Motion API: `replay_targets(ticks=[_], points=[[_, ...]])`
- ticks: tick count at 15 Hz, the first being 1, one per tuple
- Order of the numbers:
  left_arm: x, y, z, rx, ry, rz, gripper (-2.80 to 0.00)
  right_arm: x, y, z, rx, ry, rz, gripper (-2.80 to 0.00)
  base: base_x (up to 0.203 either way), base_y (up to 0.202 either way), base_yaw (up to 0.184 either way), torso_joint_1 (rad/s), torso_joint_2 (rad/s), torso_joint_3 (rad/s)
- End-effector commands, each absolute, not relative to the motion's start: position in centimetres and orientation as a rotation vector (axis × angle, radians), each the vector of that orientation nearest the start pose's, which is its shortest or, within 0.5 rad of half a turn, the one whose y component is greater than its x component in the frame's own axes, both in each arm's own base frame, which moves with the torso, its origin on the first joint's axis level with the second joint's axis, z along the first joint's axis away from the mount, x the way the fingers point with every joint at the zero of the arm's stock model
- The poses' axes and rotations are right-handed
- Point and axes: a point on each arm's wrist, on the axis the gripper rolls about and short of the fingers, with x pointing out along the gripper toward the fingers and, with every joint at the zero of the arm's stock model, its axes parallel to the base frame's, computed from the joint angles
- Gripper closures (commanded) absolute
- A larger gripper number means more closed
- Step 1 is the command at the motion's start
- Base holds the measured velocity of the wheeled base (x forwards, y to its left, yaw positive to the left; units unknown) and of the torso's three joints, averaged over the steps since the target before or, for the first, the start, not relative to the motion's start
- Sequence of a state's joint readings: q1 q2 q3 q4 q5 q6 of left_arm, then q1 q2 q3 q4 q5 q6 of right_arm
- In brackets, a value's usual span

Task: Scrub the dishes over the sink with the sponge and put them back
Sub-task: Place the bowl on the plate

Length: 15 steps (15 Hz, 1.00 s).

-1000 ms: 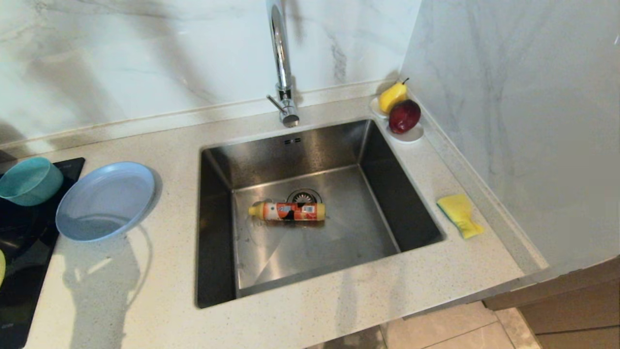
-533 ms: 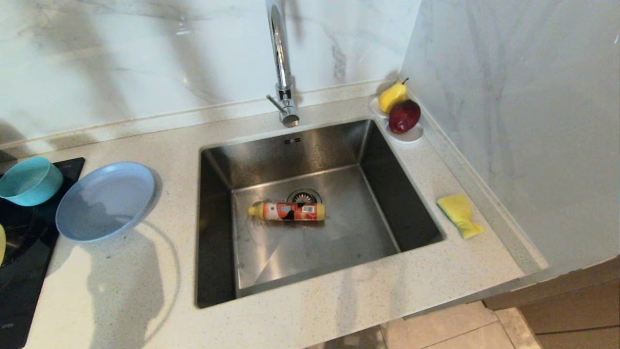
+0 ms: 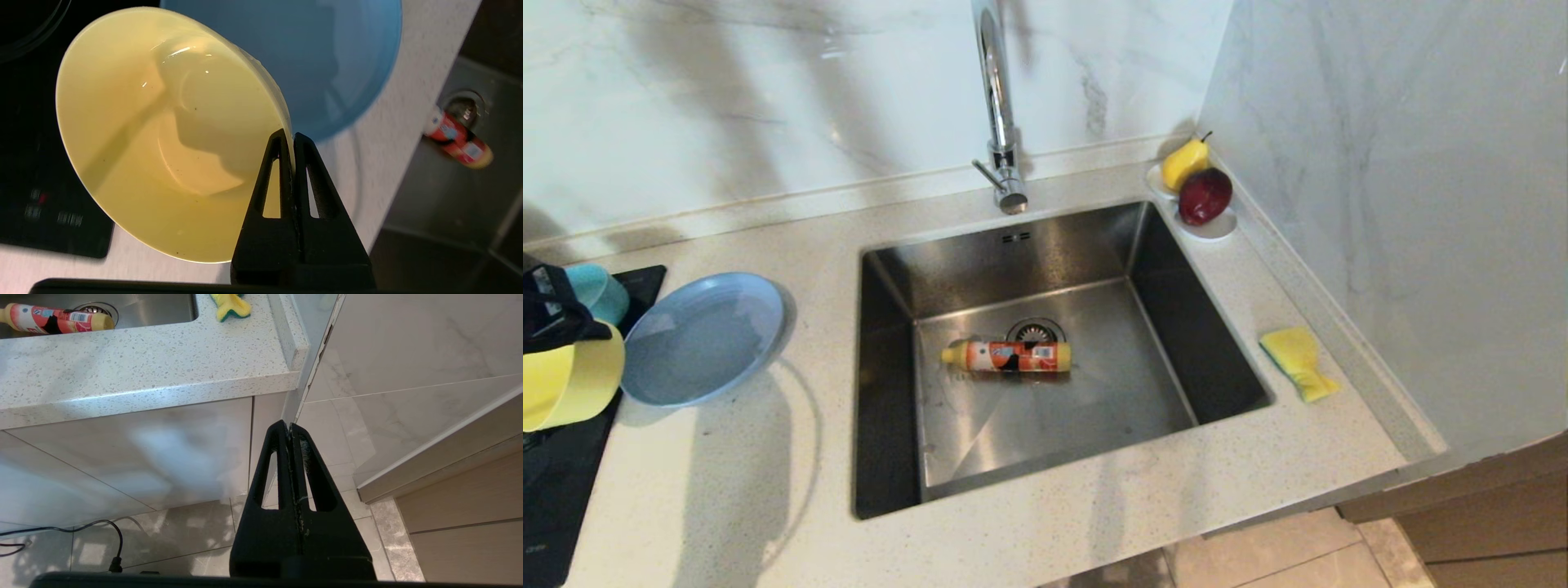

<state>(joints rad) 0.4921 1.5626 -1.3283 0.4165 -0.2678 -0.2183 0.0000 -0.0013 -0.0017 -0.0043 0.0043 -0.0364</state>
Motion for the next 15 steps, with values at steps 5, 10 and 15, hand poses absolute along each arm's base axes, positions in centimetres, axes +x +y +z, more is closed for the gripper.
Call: replay_targets(ticks=[5,10,15], points=[[30.0,9.9,24.1,-0.358,0.584,0.261,0.0,-2.3,0.0,7.6,-0.037,-0.008,0.004,0.0,0.0,0.0,0.0,0.0,0.0,0.0],[33.0,8.8,23.1,-0.286,0.526,0.298,0.0,-2.3,0.0,7.6,-0.037,-0.006,0.004,0.0,0.0,0.0,0.0,0.0,0.0,0.0],[33.8,9.0,23.0,-0.252,0.531,0.296,0.0,-2.3,0.0,7.6,-0.037,-0.006,0.004,0.0,0.0,0.0,0.0,0.0,0.0,0.0]])
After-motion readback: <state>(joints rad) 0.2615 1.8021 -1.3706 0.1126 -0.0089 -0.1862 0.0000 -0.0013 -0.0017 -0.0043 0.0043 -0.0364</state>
